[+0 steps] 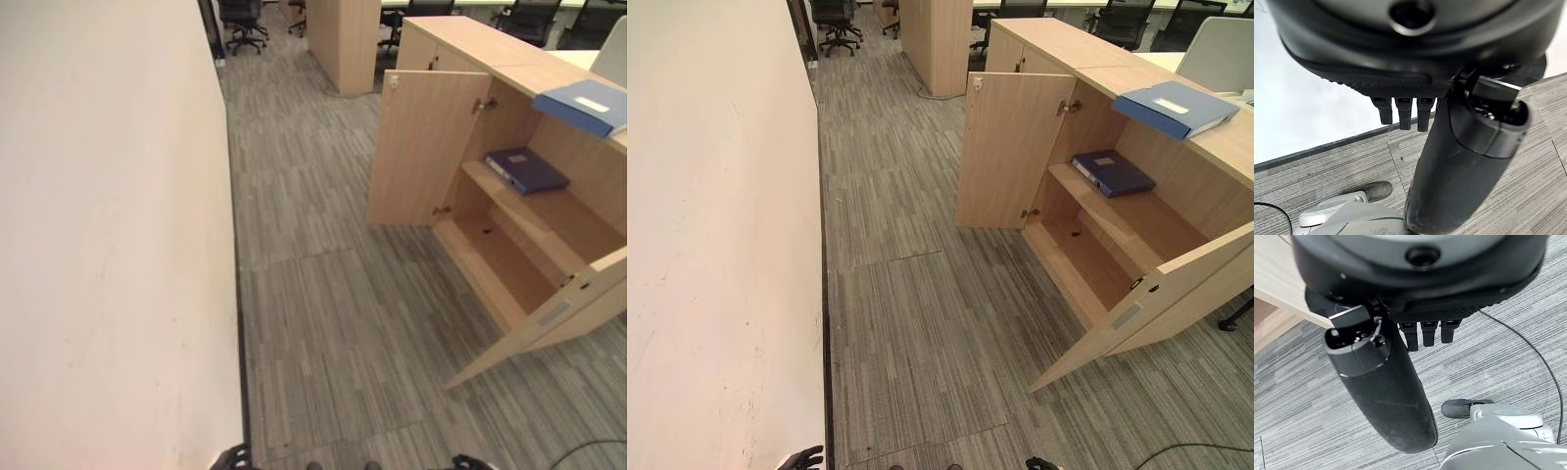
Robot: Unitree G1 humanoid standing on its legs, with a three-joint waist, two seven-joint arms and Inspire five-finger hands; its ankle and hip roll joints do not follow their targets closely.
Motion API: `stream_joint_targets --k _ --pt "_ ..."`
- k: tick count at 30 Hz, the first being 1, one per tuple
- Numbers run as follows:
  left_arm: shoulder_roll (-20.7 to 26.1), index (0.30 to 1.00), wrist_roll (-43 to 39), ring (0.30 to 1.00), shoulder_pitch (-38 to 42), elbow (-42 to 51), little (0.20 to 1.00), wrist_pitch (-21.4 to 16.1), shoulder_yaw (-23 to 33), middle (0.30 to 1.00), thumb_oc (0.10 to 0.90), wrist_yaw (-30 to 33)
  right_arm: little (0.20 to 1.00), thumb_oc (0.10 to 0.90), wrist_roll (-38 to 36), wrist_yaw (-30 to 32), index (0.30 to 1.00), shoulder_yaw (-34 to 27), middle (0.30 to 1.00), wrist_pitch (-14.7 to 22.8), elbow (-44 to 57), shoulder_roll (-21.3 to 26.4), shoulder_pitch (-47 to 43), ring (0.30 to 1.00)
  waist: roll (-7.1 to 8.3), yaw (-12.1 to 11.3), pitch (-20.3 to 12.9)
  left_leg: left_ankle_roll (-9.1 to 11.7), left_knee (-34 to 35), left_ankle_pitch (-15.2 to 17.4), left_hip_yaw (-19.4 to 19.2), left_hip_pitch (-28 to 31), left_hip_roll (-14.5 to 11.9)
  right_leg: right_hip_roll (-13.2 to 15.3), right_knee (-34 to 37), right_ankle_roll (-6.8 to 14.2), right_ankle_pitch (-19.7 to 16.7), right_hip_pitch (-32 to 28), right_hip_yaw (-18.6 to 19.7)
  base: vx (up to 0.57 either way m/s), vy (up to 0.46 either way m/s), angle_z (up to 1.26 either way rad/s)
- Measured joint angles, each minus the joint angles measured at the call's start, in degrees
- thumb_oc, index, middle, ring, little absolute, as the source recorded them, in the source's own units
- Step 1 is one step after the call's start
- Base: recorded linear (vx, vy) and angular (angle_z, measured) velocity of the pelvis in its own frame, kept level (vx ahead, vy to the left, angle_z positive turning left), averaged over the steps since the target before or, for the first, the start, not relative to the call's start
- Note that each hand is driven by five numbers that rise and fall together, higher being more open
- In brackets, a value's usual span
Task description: Put the empty folder in the office cabinet
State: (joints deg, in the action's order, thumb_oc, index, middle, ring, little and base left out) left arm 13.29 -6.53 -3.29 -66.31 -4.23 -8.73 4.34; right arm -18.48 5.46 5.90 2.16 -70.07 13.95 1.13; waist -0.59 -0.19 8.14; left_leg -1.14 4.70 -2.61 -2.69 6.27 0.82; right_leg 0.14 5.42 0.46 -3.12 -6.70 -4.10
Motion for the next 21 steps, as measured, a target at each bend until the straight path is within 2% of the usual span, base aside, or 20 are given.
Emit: stream_joint_targets --k 21 --pt "-0.03 0.900 0.01 0.900 -0.09 -0.23 0.900 0.00 -0.06 0.900 0.800 -0.05 0.900 0.800 0.02 0.00 0.900 0.03 0.900 0.00 -0.05 -0.01 0.13 0.900 -0.33 0.06 -0.29 0.13 0.12 0.00 1.33 0.12 0.02 -0.05 -0.01 -0.23 0.15 -0.62 -1.11 0.00 0.001 0.03"
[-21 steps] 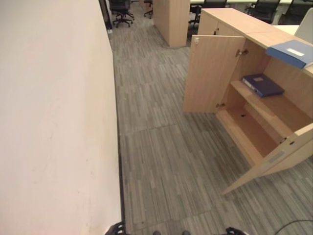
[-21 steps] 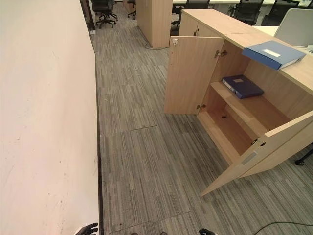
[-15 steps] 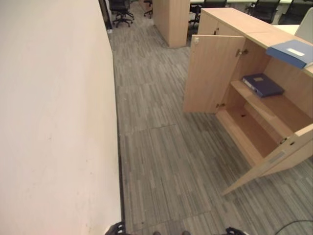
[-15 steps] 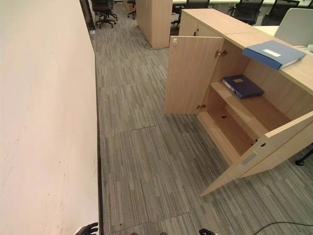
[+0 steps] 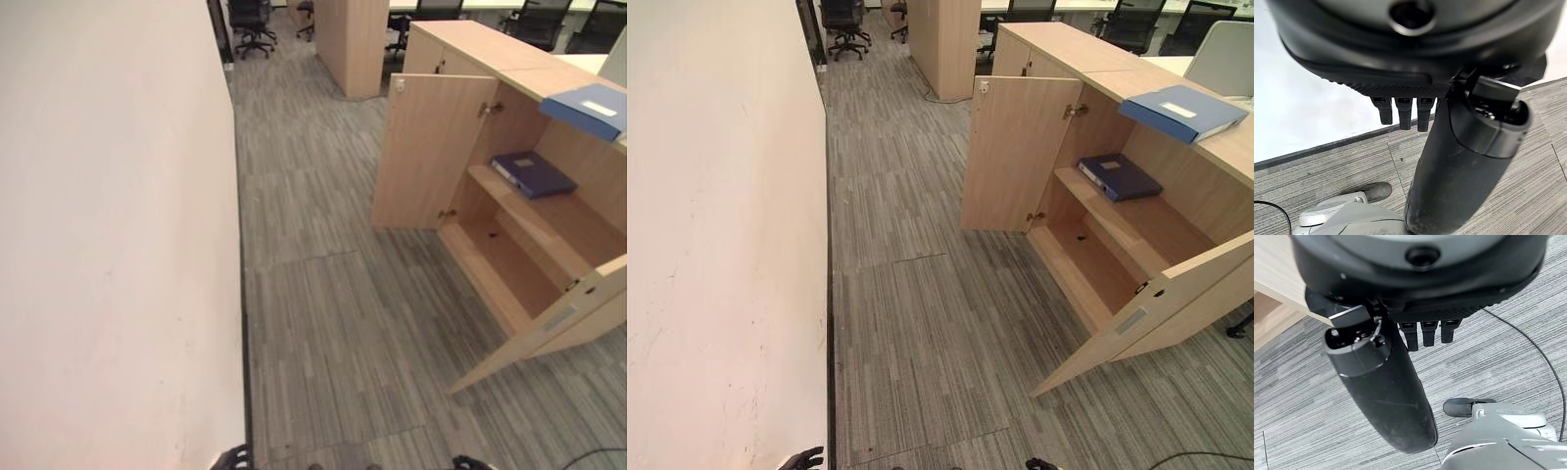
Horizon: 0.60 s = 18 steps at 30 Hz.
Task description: Put the empty folder in the office cabinet
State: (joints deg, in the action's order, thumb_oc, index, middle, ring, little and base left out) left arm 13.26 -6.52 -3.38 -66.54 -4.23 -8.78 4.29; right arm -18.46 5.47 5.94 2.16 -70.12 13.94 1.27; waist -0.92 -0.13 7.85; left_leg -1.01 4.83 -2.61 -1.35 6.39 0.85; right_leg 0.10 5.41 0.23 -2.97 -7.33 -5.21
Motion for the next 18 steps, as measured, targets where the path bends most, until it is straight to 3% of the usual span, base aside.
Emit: stream_joint_targets --k 18 --pt "0.02 0.900 -0.02 0.900 -0.01 -0.92 0.900 0.01 -0.15 0.900 0.800 -0.06 0.900 0.800 -0.03 -0.03 0.900 0.03 0.900 -0.03 -0.11 0.02 0.93 0.900 0.10 0.10 -1.78 0.24 0.04 0.09 1.80 -0.90 -0.20 -0.40 0.00 -0.37 0.36 0.04 -0.81 0.01 -0.033 0.03"
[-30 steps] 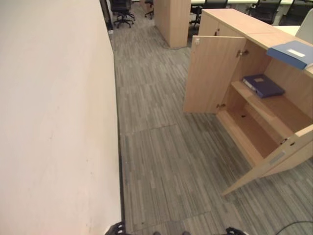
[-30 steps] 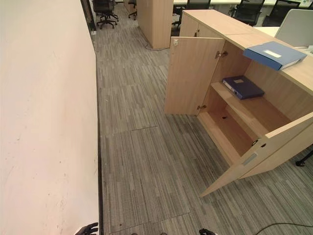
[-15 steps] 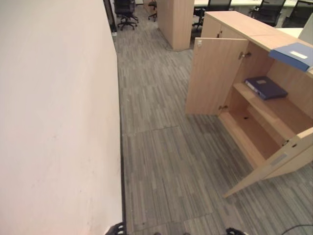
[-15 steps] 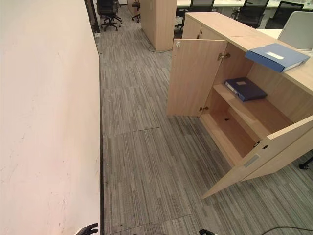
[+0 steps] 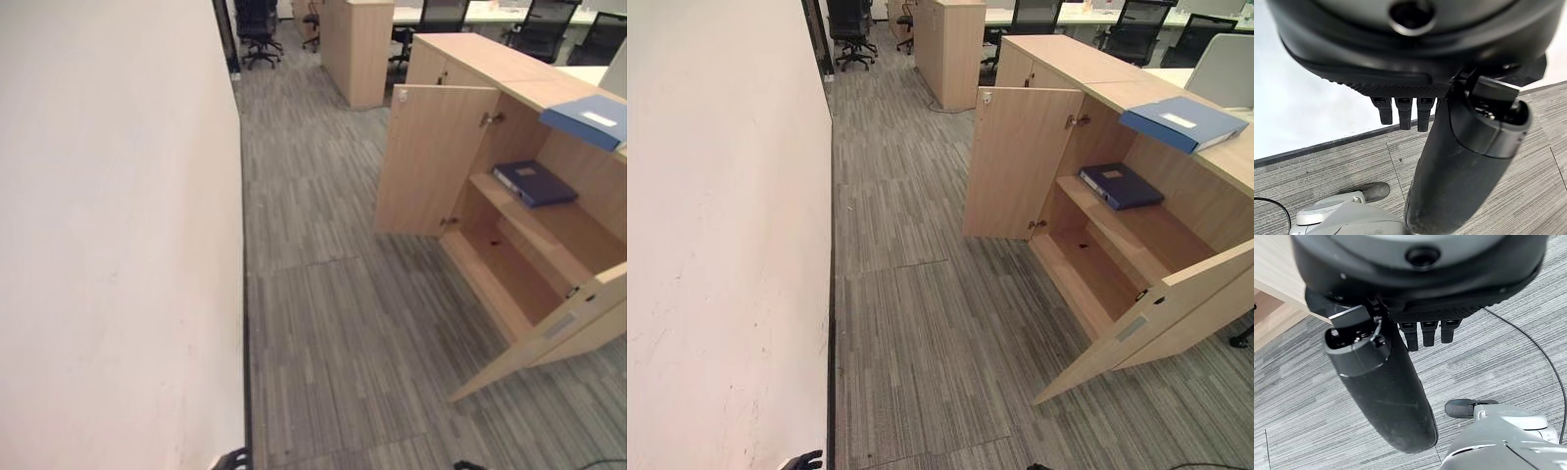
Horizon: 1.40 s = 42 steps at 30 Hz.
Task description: Put the empty folder in the office cabinet
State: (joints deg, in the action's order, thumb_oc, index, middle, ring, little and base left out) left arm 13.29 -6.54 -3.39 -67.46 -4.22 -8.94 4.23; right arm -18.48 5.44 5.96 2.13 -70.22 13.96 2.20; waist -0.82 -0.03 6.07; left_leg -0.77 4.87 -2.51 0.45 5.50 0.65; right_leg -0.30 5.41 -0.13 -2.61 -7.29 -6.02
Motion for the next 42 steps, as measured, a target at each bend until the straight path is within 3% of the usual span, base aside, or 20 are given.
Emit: stream_joint_targets --k 5,8,11,14,16,18,20,24,27,28,30,31,32,33,34,35,36,37,39,42 --pt "0.21 0.900 -0.06 0.900 -0.11 -0.14 0.900 0.03 0.08 0.900 0.800 0.02 0.900 0.800 -0.02 -0.10 0.900 0.05 0.900 0.01 -0.18 0.04 -0.29 0.900 0.11 -0.16 0.00 0.98 -0.62 -0.79 -0.07 -1.00 -0.47 -0.86 -0.36 -0.61 0.13 0.95 0.00 -0.04 -0.099 0.03" --pt "1.29 0.900 -0.17 0.900 3.21 -0.51 0.900 -0.15 0.09 0.900 0.800 0.02 0.900 0.800 -0.03 -0.49 0.900 0.07 0.900 0.02 -2.15 -0.38 -2.27 0.900 2.68 -0.51 1.78 4.50 -12.71 0.12 0.63 -9.09 0.92 0.61 -0.24 -2.72 0.60 2.79 1.12 -0.01 -0.111 0.28" --pt "1.22 0.900 -2.37 0.900 8.27 -2.85 0.900 -0.91 0.22 0.900 0.800 0.18 0.900 0.800 -0.16 -0.05 0.900 -0.97 0.900 0.04 -3.36 0.98 -5.12 0.900 3.42 -1.72 6.92 9.58 -32.72 -3.20 2.20 -21.32 2.37 1.58 -1.20 -5.05 0.96 2.83 0.72 0.15 -0.037 0.24" --pt "1.41 0.900 -3.08 0.900 7.83 -4.34 0.900 -0.95 0.30 0.900 0.800 0.36 0.900 0.800 -0.81 0.22 0.900 -1.06 0.900 0.15 -3.84 1.30 -7.52 0.900 2.92 -1.87 7.30 8.80 -20.30 -4.23 -0.34 -22.50 -2.19 1.56 -0.02 -5.35 1.44 2.83 1.14 0.43 0.152 -0.16" --pt "1.08 0.900 -3.97 0.900 7.94 -5.82 0.900 -0.83 0.22 0.900 0.800 0.26 0.900 0.800 -0.82 0.41 0.900 -1.07 0.900 -0.03 -4.37 1.96 -7.69 0.900 0.58 -1.88 7.78 9.52 -4.05 -7.26 0.01 -21.01 -7.86 -0.01 -0.03 -5.19 1.56 2.78 1.49 0.31 0.117 -0.06" --pt "0.91 0.900 -4.02 0.900 7.54 -5.79 0.900 -0.91 -0.15 0.900 0.800 0.28 0.900 0.800 -0.87 0.84 0.900 -1.10 0.900 -0.39 -4.57 2.67 -7.01 0.900 -1.55 -2.04 8.43 11.82 -1.49 -9.58 0.92 -23.66 -12.46 -0.87 -0.53 -5.40 2.24 1.74 1.63 0.57 0.220 -0.02" --pt "0.85 0.900 -4.04 0.900 7.15 -6.54 0.900 -0.88 0.27 0.900 0.800 0.35 0.900 0.800 -0.96 1.13 0.900 -1.12 0.900 -0.62 -4.94 2.79 -6.92 0.900 -2.03 -4.37 8.49 12.25 0.08 -9.02 1.04 -24.20 -15.04 -0.34 -2.12 -4.50 3.37 2.03 4.57 0.50 0.225 -0.49" --pt "-2.10 0.900 -4.40 0.900 4.50 -7.44 0.900 0.05 0.41 0.900 0.800 -0.53 0.900 0.800 -0.81 1.14 0.900 -1.18 0.900 -1.05 -4.84 2.98 -6.26 0.900 -2.14 -6.59 8.13 11.97 -0.05 -8.62 -0.15 -22.54 -16.08 2.38 -4.09 -1.74 6.63 -0.15 8.80 0.48 0.271 -0.45" --pt "-4.19 0.900 -7.48 0.900 1.39 -8.25 0.900 1.72 4.04 0.900 0.800 -4.42 0.900 0.800 -0.72 1.08 0.900 -0.65 0.900 -0.79 -4.48 1.64 -4.02 0.900 -0.49 -8.34 5.24 9.99 -3.07 -7.14 0.04 -21.18 -14.69 5.42 -3.98 0.55 10.29 -1.64 10.59 0.35 0.256 -0.45" --pt "-4.88 0.900 -11.22 0.900 -1.28 -6.40 0.900 2.10 7.45 0.900 0.800 -4.09 0.900 0.800 -0.71 1.51 0.900 -0.64 0.900 -0.75 -4.85 -0.22 -2.35 0.900 -0.62 -9.95 2.81 9.25 -3.74 -6.28 0.65 -20.20 -15.47 5.42 -2.79 -0.60 11.31 -2.68 10.25 0.36 0.255 -0.22" --pt "-5.06 0.900 -10.52 0.900 -5.04 -6.27 0.900 2.21 6.49 0.900 0.800 -5.58 0.900 0.800 -0.79 -0.13 0.900 -0.85 0.900 -1.60 -6.70 -1.70 -1.57 0.900 -0.95 -10.84 1.18 8.02 -1.00 -4.96 1.57 -15.53 -14.00 6.91 -4.12 5.66 12.14 -4.23 10.54 0.28 0.213 -0.01" --pt "-4.68 0.900 -6.08 0.900 -6.51 -7.34 0.900 3.23 2.32 0.900 0.800 -4.72 0.900 0.800 -0.68 -0.04 0.900 -0.60 0.900 -1.61 -6.31 -1.56 -2.28 0.900 -0.73 -10.13 0.99 9.57 -0.54 -9.51 -0.14 -13.06 -12.40 8.88 -6.76 7.34 13.86 -5.36 10.96 0.29 0.241 0.15" --pt "-4.60 0.900 -5.14 0.900 -6.75 -7.30 0.900 3.23 1.23 0.900 0.800 -3.77 0.900 0.800 -0.69 -0.05 0.900 -0.58 0.900 -1.56 -5.95 -1.59 -2.90 0.900 0.12 -9.49 1.17 9.34 -1.92 -9.39 -0.34 -12.90 -11.33 9.63 -9.77 7.97 13.91 -4.44 11.40 0.25 0.243 0.09" --pt "-4.13 0.900 -3.98 0.900 -6.35 -7.22 0.900 3.09 0.64 0.900 0.800 -3.40 0.900 0.800 -0.69 -0.02 0.900 -0.55 0.900 -1.38 -5.67 -1.78 -4.84 0.900 0.86 -9.76 1.62 7.67 -7.69 -7.97 -0.10 -15.23 -10.84 9.94 -14.71 8.74 13.45 -2.23 12.08 0.26 0.342 0.06" --pt "-2.00 0.900 -3.74 0.900 -6.09 -6.33 0.900 2.67 -0.66 0.900 0.800 -3.43 0.900 0.800 -0.69 0.04 0.900 -0.63 0.900 -0.93 -5.87 -2.70 -6.94 0.900 3.99 -10.36 0.97 5.02 -18.76 -3.13 -1.74 -22.77 -7.34 10.90 -21.46 10.68 12.16 1.70 13.29 0.27 0.335 0.08" --pt "-1.34 0.900 -4.19 0.900 -5.62 -6.33 0.900 2.69 -1.80 0.900 0.800 -3.69 0.900 0.800 -0.70 0.10 0.900 -0.81 0.900 -0.93 -5.88 -2.33 -7.90 0.900 4.76 -10.76 1.11 0.91 -18.15 0.57 -3.36 -22.98 -2.98 12.29 -29.08 11.99 11.11 5.22 12.48 0.26 0.369 0.28" --pt "-1.62 0.900 -4.33 0.900 -5.64 -6.14 0.900 2.79 -2.98 0.900 0.800 -3.69 0.900 0.800 -0.70 0.21 0.900 -1.73 0.900 -0.83 -6.01 -0.97 -7.67 0.900 3.85 -10.67 0.98 -5.00 -13.35 -0.41 -4.28 -22.01 0.23 13.27 -37.18 12.24 8.70 8.28 10.54 0.16 0.215 0.32" --pt "-2.30 0.900 -4.48 0.900 -6.47 -5.91 0.900 3.08 -2.64 0.900 0.800 -3.54 0.900 0.800 -0.72 0.49 0.900 -2.15 0.900 -0.78 -4.51 0.16 -7.74 0.900 0.49 -10.28 0.94 -5.60 -7.30 -2.83 -7.03 -16.75 -0.75 12.40 -43.15 9.53 5.78 9.23 7.24 0.42 0.433 0.37" --pt "-0.74 0.900 -4.68 0.900 -5.31 -5.84 0.900 3.08 -1.75 0.900 0.800 -3.61 0.900 0.800 -0.74 0.76 0.900 -2.30 0.900 -0.31 -2.16 -1.00 -8.73 0.900 3.19 -9.37 1.32 -5.29 -7.62 -1.73 -7.06 -15.85 0.67 16.60 -46.05 9.21 4.52 12.79 8.23 0.45 0.344 0.24" --pt "-0.50 0.900 -4.61 0.900 -1.46 -4.05 0.900 1.56 -0.25 0.900 0.800 -0.63 0.900 0.800 -1.03 0.49 0.900 -2.47 0.900 1.35 2.62 -1.93 -9.55 0.900 -2.01 -6.30 4.74 -5.61 -3.81 0.73 -3.31 -8.80 -3.62 11.02 -46.74 10.72 9.81 18.65 5.17 0.31 0.113 0.20"
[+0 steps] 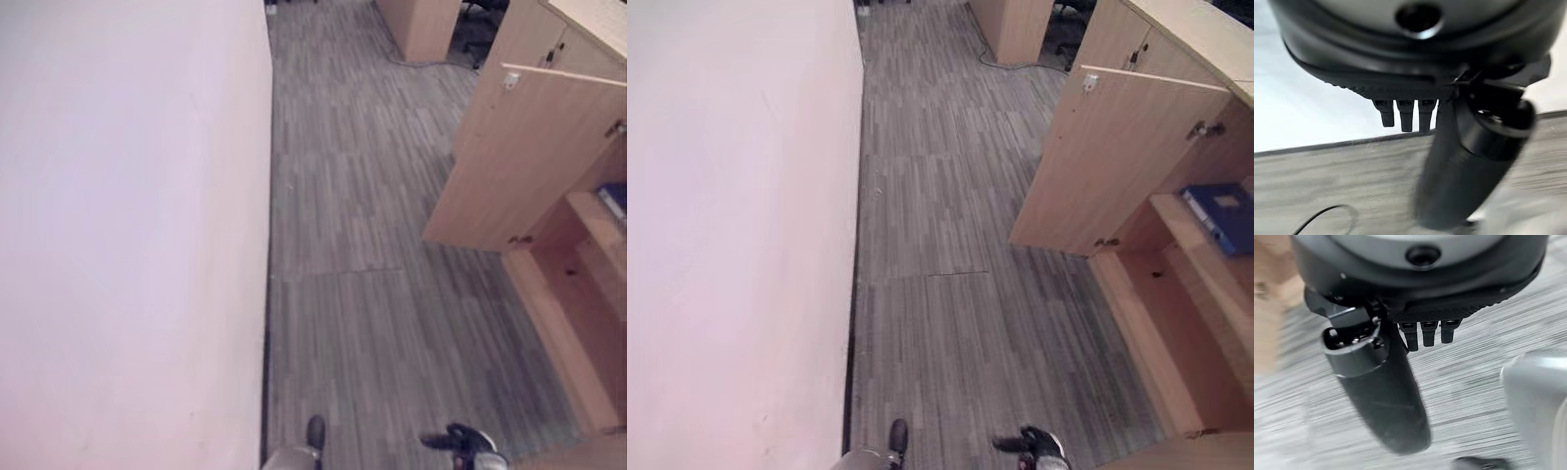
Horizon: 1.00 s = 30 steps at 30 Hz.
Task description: Put the empty folder in the office cabinet
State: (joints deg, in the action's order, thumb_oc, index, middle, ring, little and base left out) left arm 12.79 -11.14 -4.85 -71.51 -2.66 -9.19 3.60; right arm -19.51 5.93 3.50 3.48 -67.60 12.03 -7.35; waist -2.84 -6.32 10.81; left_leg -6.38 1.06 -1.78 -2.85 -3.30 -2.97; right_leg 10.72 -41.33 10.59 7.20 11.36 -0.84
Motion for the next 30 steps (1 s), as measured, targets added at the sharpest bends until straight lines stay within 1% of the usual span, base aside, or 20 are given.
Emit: stream_joint_targets --k 2,4,6,8,9,10,12,13,15,16,18,20,21,23,24,25,26,27,28,30 --pt "1.50 0.900 0.05 0.900 2.44 0.92 0.900 -0.95 1.10 0.900 0.800 1.49 0.900 0.800 -0.25 -0.10 0.900 0.81 0.900 0.21 -0.06 -0.15 0.57 0.900 -0.83 3.17 0.03 2.05 3.56 -0.01 -0.29 5.65 -0.98 0.47 8.94 -0.45 1.30 3.31 -6.19 0.44 0.007 0.12" --pt "2.94 0.900 0.08 0.900 3.61 2.16 0.900 -2.92 1.65 0.900 0.800 2.45 0.900 0.800 -0.30 0.00 0.900 1.46 0.900 -0.52 -1.02 -0.31 0.44 0.900 0.48 3.02 -0.13 3.15 3.74 1.98 -2.01 7.28 -0.87 0.00 19.38 -1.29 -0.02 5.93 -10.82 0.37 -0.041 -0.19" --pt "4.70 0.900 0.21 0.900 4.45 2.35 0.900 -3.21 2.20 0.900 0.800 2.70 0.900 0.800 -0.32 0.13 0.900 1.63 0.900 -0.55 -1.73 -0.34 1.58 0.900 1.60 5.45 -0.41 4.97 3.75 4.13 -1.31 9.81 -0.58 -0.73 26.98 -2.04 -3.51 7.20 -12.05 0.50 -0.124 -0.06" --pt "4.77 0.900 0.46 0.900 4.17 0.14 0.900 -3.38 2.82 0.900 0.800 3.20 0.900 0.800 -0.97 0.16 0.900 -1.00 0.900 -0.81 -3.03 -0.22 3.01 0.900 2.25 7.77 -1.25 8.35 3.84 7.97 -1.46 13.23 -1.63 -1.00 35.97 -3.85 -10.74 5.36 -18.99 0.46 -0.178 -0.03" --pt "3.57 0.900 0.84 0.900 3.71 -0.89 0.900 -2.76 2.65 0.900 0.800 2.96 0.900 0.800 -0.97 0.51 0.900 -2.20 0.900 -0.81 -3.36 0.74 3.66 0.900 -0.25 9.21 -1.61 10.66 3.79 9.73 -1.23 13.95 -4.04 -2.19 36.93 -4.53 -12.92 2.86 -25.35 0.23 -0.093 -0.03" --pt "2.81 0.900 0.98 0.900 3.74 -1.14 0.900 -2.36 2.64 0.900 0.800 2.37 0.900 0.800 -0.89 0.74 0.900 -1.91 0.900 -0.95 -3.32 1.63 3.78 0.900 -1.37 9.25 -1.54 11.28 3.81 9.91 -0.95 14.70 -5.12 -3.31 36.61 -4.66 -12.90 2.54 -26.35 0.36 -0.163 -0.22" --pt "1.25 0.900 2.74 0.900 3.84 -1.21 0.900 -2.30 2.56 0.900 0.800 1.79 0.900 0.800 -0.71 0.99 0.900 -1.98 0.900 -1.40 -3.63 3.59 4.14 0.900 -2.55 9.59 -1.29 12.45 3.62 8.13 -0.67 16.34 -5.62 -4.68 33.54 -11.15 -11.54 1.95 -26.37 0.39 -0.136 -0.13" --pt "-0.05 0.900 3.34 0.900 4.03 -1.00 0.900 -2.54 2.53 0.900 0.800 1.57 0.900 0.800 -0.68 1.24 0.900 -2.16 0.900 -1.30 -4.15 5.33 5.06 0.900 -3.20 10.03 -1.18 13.04 3.25 6.07 -1.31 18.24 -6.21 -5.28 32.03 -11.98 -9.44 0.15 -26.48 0.35 -0.092 0.08" --pt "-1.03 0.900 3.78 0.900 4.02 0.11 0.900 -2.47 2.01 0.900 0.800 0.73 0.900 0.800 -0.70 1.70 0.900 -1.81 0.900 -1.36 -5.10 7.17 5.49 0.900 -3.55 10.82 -1.14 15.99 -0.11 3.66 -0.65 19.06 -6.26 -5.53 33.25 -10.37 -6.66 -3.30 -26.19 0.27 -0.115 0.02" --pt "-1.29 0.900 4.37 0.900 3.87 0.13 0.900 -2.56 1.20 0.900 0.800 0.61 0.900 0.800 -0.72 1.87 0.900 -2.47 0.900 -1.35 -4.82 7.97 5.79 0.900 -3.84 11.10 -1.24 16.79 -1.55 3.14 -0.83 19.14 -6.36 -5.80 33.92 -11.87 -7.78 -4.54 -26.24 0.37 -0.204 -0.01" --pt "-1.67 0.900 5.11 0.900 4.29 0.18 0.900 -2.44 -0.31 0.900 0.800 0.49 0.900 0.800 -0.88 2.02 0.900 -2.59 0.900 -0.93 -4.06 9.81 6.42 0.900 -5.79 13.15 -1.49 18.15 -6.99 2.10 0.20 17.57 -6.90 -7.16 38.01 -11.05 -7.22 -8.33 -26.06 0.23 -0.139 -0.04" --pt "-1.73 0.900 5.07 0.900 4.42 0.38 0.900 -2.70 -0.21 0.900 0.800 0.45 0.900 0.800 -0.93 1.92 0.900 -2.48 0.900 -0.75 -4.45 10.25 6.11 0.900 -5.99 13.41 -1.33 19.76 -13.00 2.20 0.20 14.70 -6.97 -7.43 39.36 -13.13 -8.86 -8.63 -24.56 0.19 -0.119 -0.35" --pt "-1.79 0.900 4.99 0.900 4.82 0.84 0.900 -2.53 0.00 0.900 0.800 0.28 0.900 0.800 -0.92 1.85 0.900 -2.18 0.900 -0.72 -4.01 10.35 5.98 0.900 -7.07 13.45 -1.72 20.51 -15.12 0.53 0.45 13.89 -6.39 -7.45 39.34 -13.60 -8.56 -8.79 -23.58 0.36 -0.237 -0.64" --pt "-1.91 0.900 4.64 0.900 5.31 1.71 0.900 -2.27 1.28 0.900 0.800 -0.17 0.900 0.800 -0.89 1.39 0.900 -0.75 0.900 -1.46 -4.25 10.23 4.40 0.900 -6.37 13.36 -0.70 21.61 -25.55 -8.30 2.68 11.06 -3.25 -6.76 36.89 -14.59 -7.95 -9.33 -19.28 0.32 -0.216 -1.17" --pt "-2.44 0.900 4.60 0.900 6.17 0.12 0.900 -2.04 1.63 0.900 0.800 -0.04 0.900 0.800 -0.89 0.90 0.900 0.31 0.900 -1.40 -4.58 10.19 3.05 0.900 -4.07 12.71 1.16 18.85 -29.18 -17.26 5.07 10.54 0.43 -3.33 28.06 -16.45 -6.18 -7.38 -15.31 0.17 -0.097 -1.30" --pt "-2.66 0.900 4.59 0.900 6.53 -0.20 0.900 -1.74 1.55 0.900 0.800 -0.25 0.900 0.800 -0.90 0.82 0.900 0.30 0.900 -1.33 -4.15 10.23 2.83 0.900 -3.52 14.35 1.20 18.38 -27.61 -18.13 5.21 10.14 1.35 -2.64 22.97 -16.46 -3.63 -6.05 -15.97 0.42 -0.128 -1.11" --pt "-2.54 0.900 4.58 0.900 5.66 -0.05 0.900 -1.93 1.59 0.900 0.800 -0.10 0.900 0.800 -0.92 0.75 0.900 0.25 0.900 -1.34 -3.56 10.28 2.59 0.900 -3.84 14.93 0.80 15.33 -29.26 -20.78 5.60 10.67 1.73 -4.56 22.13 -14.46 -1.31 -5.47 -16.20 0.23 -0.023 -0.65" --pt "-0.30 0.900 4.55 0.900 5.24 1.33 0.900 -2.54 1.09 0.900 0.800 -0.10 0.900 0.800 -0.97 0.75 0.900 0.34 0.900 -1.35 -2.80 8.73 3.48 0.900 -0.60 14.46 -0.92 17.42 -33.62 -14.92 4.40 9.33 2.83 -5.61 30.34 -17.45 -1.59 -7.26 -11.39 0.34 -0.035 -0.99" --pt "-0.22 0.900 4.09 0.900 5.89 3.18 0.900 -2.13 0.11 0.900 0.800 0.52 0.900 0.800 -1.07 1.09 0.900 -0.61 0.900 -1.74 -2.72 8.66 2.67 0.900 -1.78 13.34 0.54 15.25 -38.54 -1.73 3.89 5.98 1.20 -8.39 34.29 -19.11 -3.23 -9.45 -8.08 0.25 0.009 -1.37" --pt "0.39 0.900 4.08 0.900 8.13 4.55 0.900 -2.73 0.14 0.900 0.800 0.67 0.900 0.800 -1.09 0.98 0.900 -0.45 0.900 -1.75 -2.57 7.76 2.94 0.900 0.46 12.41 1.88 14.54 -36.88 1.65 2.26 0.86 1.60 -7.80 38.65 -17.85 -5.83 -13.13 -6.42 0.48 0.062 -0.86"
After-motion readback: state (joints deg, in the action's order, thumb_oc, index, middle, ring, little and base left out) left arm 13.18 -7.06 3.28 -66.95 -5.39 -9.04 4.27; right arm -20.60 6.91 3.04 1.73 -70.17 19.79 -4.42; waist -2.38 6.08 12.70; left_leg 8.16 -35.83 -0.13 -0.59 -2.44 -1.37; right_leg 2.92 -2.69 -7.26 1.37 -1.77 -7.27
